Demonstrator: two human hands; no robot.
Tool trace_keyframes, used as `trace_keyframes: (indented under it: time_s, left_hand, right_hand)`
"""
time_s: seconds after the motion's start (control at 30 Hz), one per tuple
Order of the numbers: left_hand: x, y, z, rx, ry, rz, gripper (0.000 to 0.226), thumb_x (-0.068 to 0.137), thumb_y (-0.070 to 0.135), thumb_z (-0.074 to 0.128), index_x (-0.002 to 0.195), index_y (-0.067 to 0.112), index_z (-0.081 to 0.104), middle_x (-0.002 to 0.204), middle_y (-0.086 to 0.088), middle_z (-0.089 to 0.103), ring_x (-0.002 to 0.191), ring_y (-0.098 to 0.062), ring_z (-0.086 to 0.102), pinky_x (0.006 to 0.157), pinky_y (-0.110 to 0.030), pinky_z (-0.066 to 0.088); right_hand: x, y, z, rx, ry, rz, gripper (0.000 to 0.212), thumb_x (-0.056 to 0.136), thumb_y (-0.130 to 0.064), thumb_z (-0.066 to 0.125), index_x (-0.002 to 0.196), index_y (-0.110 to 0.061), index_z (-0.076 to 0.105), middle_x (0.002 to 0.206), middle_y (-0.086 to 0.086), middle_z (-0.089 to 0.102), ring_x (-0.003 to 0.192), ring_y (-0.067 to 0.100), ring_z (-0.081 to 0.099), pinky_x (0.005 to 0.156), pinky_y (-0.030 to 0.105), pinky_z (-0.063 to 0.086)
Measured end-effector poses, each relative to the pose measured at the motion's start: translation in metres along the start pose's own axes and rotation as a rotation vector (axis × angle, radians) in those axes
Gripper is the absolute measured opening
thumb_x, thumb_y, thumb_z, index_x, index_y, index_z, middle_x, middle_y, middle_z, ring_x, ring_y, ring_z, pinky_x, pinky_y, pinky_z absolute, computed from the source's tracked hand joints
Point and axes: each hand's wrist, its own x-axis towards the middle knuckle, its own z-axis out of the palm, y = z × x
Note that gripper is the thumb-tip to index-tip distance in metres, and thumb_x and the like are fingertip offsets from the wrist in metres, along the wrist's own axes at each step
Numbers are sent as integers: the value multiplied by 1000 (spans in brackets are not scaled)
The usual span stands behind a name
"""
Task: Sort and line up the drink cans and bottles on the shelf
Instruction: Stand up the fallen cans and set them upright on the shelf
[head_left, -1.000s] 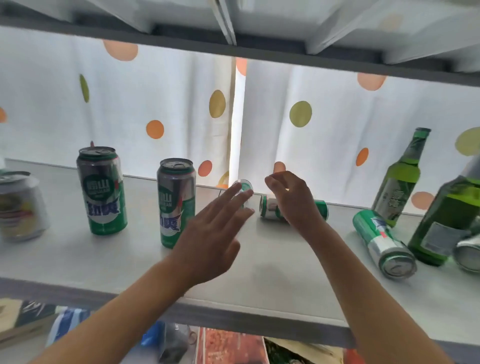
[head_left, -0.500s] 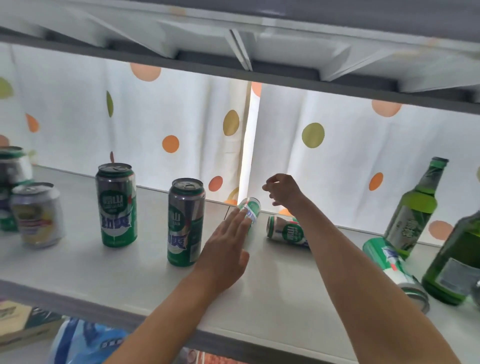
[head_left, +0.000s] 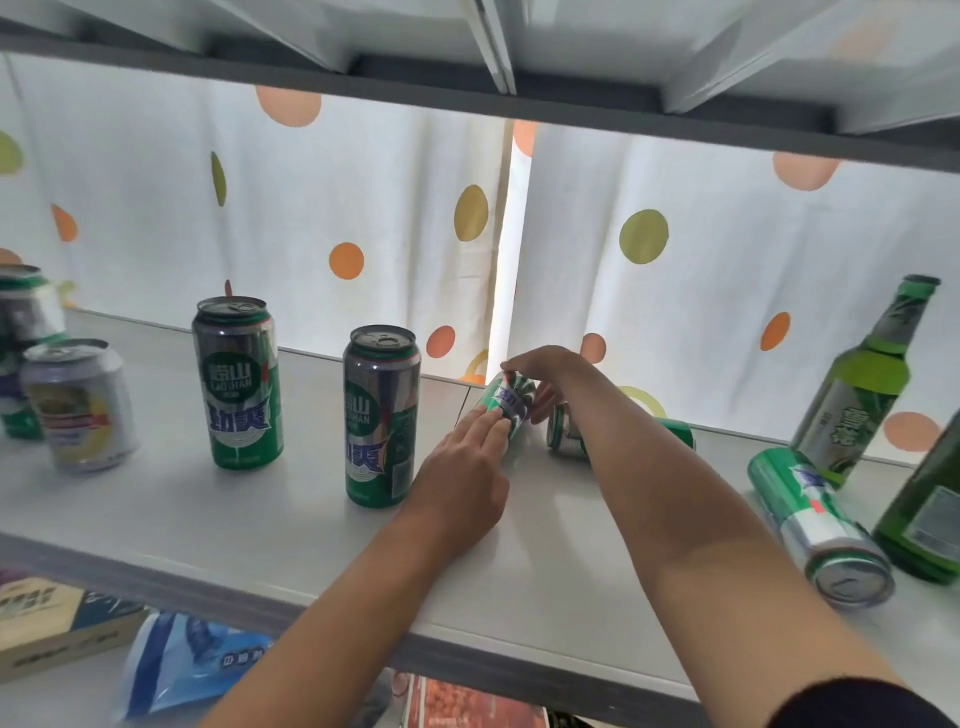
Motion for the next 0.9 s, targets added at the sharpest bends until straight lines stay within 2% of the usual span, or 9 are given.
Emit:
trace_keyframes:
  time_s: [0.07,0.17,0.2,0.37,0.43,0.57,0.67,0.77,0.9]
  left_hand:
    - [1,0,-3,41,10,1,59,80,10,49,138,5,49,148,-9,45,142,-26,31,117,-40,27]
    - [-1,0,-8,93,59,19,51,76,9,50,126,5,60,140,-10,54,137,-30,39,115,-42,31]
    - [-2,0,-9,92,69,29,49,76,8,50,124,5,62,138,-9,56,137,-30,40,114,-42,33]
    - [-1,3,-11,101,53,27,48,82,10,51,130,10,58,144,-5,51,142,-25,32,117,-40,28]
    - [-2,4,-14,115,81,40,45,80,8,52,123,9,63,138,-6,56,140,-27,35,117,-41,27]
    - [-5,10,-22,182,211,142,42,74,9,40,104,6,70,122,-10,65,130,-33,48,111,-45,35]
    - [-5,12,-23,179,239,160,34,69,2,55,100,3,69,121,-13,65,129,-35,50,108,-48,40]
    - [-5,12,-23,188,221,144,36,65,-1,64,101,3,69,122,-13,65,129,-35,50,108,-47,39]
    - [-5,12,-21,185,201,135,36,66,-1,63,101,3,68,123,-13,64,129,-34,49,108,-48,41]
  right_hand:
    - [2,-3,-7,61,-62,40,48,95,-31,64,125,3,51,102,26,65,73,37,70,63,44,62]
    - [7,-3,-19,170,-138,45,48,88,-26,76,116,4,53,105,28,64,86,41,72,68,48,62]
    - [9,-2,-22,196,-146,30,46,86,-25,78,111,5,54,106,29,63,85,42,73,67,49,62]
    - [5,2,-39,278,-109,-100,43,77,-24,85,100,2,60,115,30,60,74,41,74,55,44,60]
    - [-3,0,-50,302,-83,-166,42,75,-22,86,100,3,63,115,29,59,76,41,74,56,44,61]
    - [-28,-9,-65,250,129,-356,43,71,-26,90,94,1,66,101,20,67,73,37,74,79,50,61]
    - [-49,-15,-65,177,304,-441,43,67,-28,92,90,-4,64,90,16,70,69,32,74,67,46,63]
    - [-63,-18,-53,83,466,-529,40,65,-29,92,80,-11,60,81,7,65,69,25,70,59,42,63]
    - [-69,-19,-33,-104,583,-621,39,69,-36,89,78,-15,57,84,2,64,69,22,65,61,37,60]
